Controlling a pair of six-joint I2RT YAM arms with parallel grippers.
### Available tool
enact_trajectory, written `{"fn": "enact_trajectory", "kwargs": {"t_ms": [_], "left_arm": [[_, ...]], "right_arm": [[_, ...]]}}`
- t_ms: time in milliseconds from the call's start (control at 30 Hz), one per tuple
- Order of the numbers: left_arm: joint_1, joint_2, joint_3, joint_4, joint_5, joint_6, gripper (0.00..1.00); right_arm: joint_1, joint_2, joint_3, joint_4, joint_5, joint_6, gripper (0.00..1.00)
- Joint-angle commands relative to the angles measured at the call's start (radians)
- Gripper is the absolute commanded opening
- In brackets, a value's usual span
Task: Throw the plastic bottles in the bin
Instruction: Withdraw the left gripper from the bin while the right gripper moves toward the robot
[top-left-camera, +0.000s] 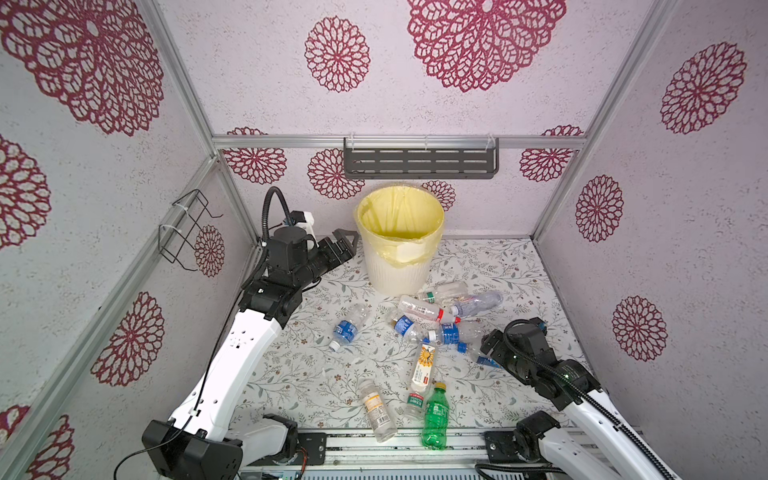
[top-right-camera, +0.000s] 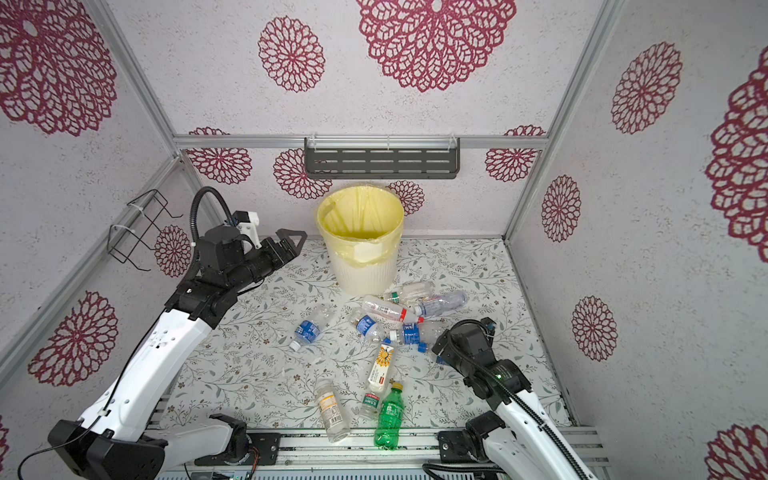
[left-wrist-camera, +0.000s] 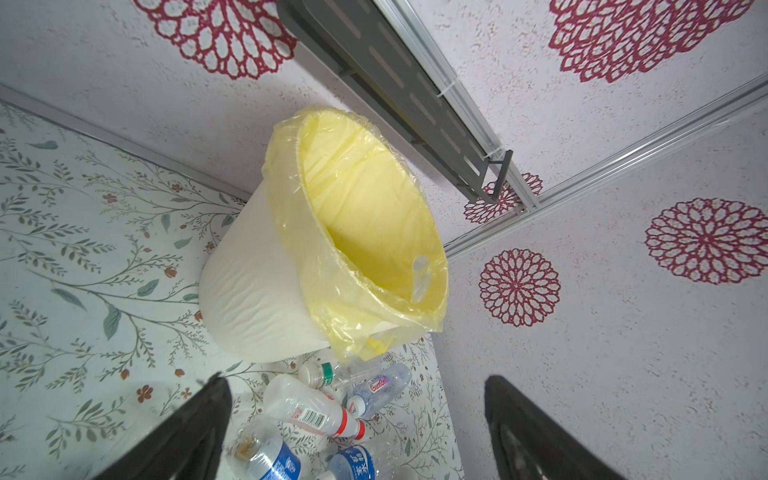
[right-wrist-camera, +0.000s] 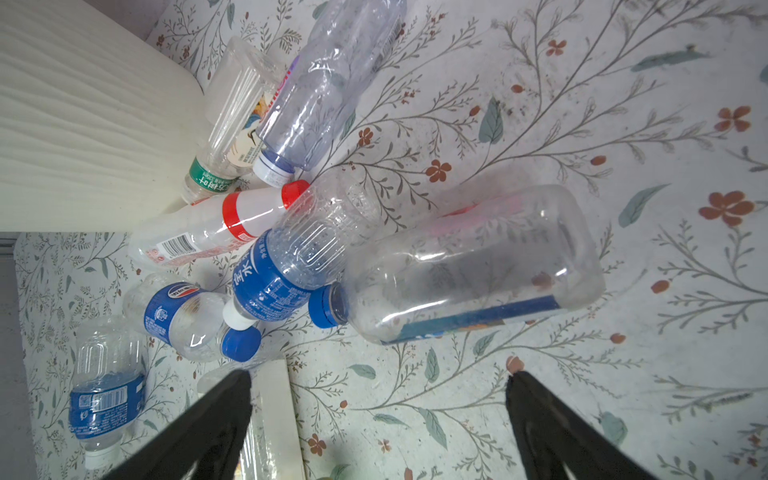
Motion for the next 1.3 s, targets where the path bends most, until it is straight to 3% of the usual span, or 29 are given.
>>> {"fn": "enact_trajectory", "kwargs": {"t_ms": [0,300,500,1267], "left_arm": [[0.009,-0.03,-0.044,0.033,0.006,0.005,0.97],[0.035,-0.045,-0.142,0.025,0.114,-0.059,0.97],[0.043,-0.073,-0.216,0.034,0.129,-0.071,0.97],[0.043,-0.171,-0.347,-0.047,0.032,-0.012,0.97]], "right_arm": [[0.024,0.013,-0.001,-0.009,-0.006,0.036,0.99],[0.116,-0.005,-0.019,0.062,-0.015,0.068,0.99],[0.172,0.022,-0.027,0.055,-0.037,0.083,0.99],[0.315,0.032,-0.043,0.023,-0.103,0.131,0.99]]}}
